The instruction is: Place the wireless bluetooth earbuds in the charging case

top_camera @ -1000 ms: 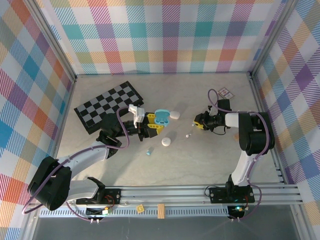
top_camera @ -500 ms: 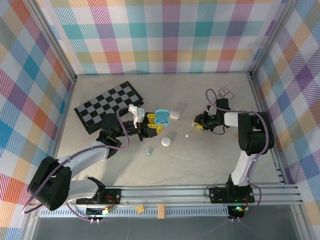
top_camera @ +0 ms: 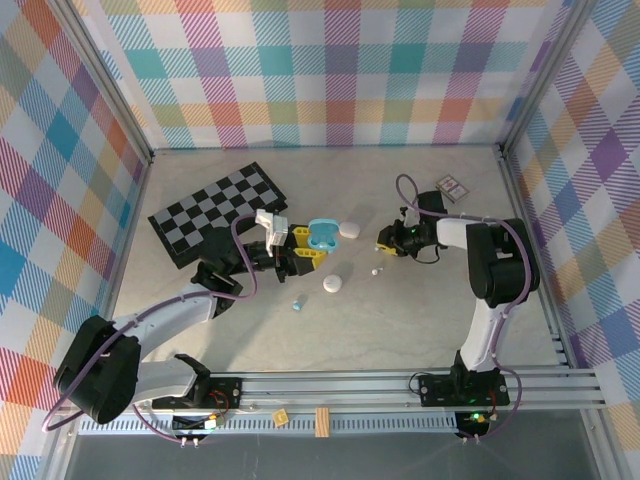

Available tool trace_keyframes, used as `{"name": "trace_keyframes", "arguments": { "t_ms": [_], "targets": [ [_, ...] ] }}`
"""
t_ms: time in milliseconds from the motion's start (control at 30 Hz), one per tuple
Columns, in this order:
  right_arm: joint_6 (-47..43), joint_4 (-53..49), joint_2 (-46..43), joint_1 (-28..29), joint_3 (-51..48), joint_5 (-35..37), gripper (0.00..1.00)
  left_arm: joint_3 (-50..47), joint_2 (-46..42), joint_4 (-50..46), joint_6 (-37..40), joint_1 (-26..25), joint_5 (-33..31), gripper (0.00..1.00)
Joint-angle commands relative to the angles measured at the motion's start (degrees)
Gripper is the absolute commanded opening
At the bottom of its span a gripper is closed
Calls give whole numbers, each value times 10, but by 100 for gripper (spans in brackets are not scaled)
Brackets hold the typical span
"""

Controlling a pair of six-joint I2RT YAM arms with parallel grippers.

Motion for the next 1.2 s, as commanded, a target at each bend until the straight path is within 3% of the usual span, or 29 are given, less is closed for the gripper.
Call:
{"name": "trace_keyframes", "arguments": {
  "t_ms": [0,533,800,1167],
  "targets": [
    [-27,-21,26,5,15,37,29,-5,-14,1,10,-3,1,37],
    [-40,-66,27,31,44,87,19,-12,-24,-3,13,-3,-4,37],
    [-33,-99,-89,55,10,179,19,-15,-34,-23,29,-3,-9,37],
    [15,-252,-211,133,3,372,20,-9,-30,-30,32,-3,-5,38]
  ]
}}
